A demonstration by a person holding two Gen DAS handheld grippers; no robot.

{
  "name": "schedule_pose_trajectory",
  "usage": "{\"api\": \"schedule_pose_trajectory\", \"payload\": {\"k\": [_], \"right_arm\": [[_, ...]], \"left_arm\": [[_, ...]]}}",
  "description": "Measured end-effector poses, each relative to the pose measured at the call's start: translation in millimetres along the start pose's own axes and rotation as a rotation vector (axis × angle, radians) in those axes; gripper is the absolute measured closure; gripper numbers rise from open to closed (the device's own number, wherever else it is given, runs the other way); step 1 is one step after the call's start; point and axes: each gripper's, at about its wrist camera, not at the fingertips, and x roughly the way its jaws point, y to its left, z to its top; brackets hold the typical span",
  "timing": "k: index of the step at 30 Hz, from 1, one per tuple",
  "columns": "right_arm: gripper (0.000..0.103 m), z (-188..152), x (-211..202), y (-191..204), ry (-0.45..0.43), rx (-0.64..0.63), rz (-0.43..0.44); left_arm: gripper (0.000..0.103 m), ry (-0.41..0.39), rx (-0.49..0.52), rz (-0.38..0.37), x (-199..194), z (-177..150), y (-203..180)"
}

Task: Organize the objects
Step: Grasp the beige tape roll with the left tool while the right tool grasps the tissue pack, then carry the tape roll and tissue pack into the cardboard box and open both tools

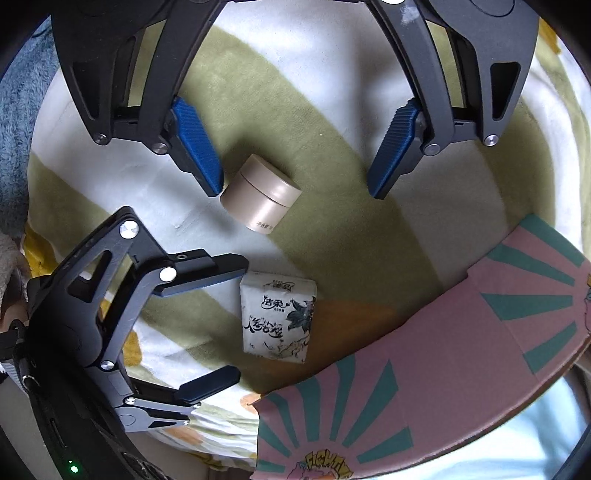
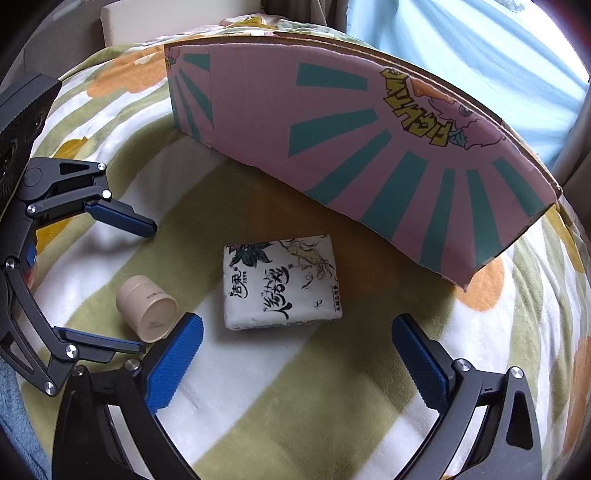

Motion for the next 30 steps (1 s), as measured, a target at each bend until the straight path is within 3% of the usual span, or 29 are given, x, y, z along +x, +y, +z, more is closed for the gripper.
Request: {"api": "schedule_pose_trajectory", "payload": {"k": [6,16,30], "right_arm": [[0.008,4,7,1,0.002,-0.007,-0.007],[0.044,9,8,5,0.011,-0.013,-0.008],[0.045,4,-23,3,-0.010,0.029,-0.013]], "left_arm": [[0.039,-0.012,0.019,-0.016,0,2,-3],[0.069,0.006,0.032,-0.041,8,7,-9],[0.069,-0.015,-0.078,-0.096,-13,15,5]]}}
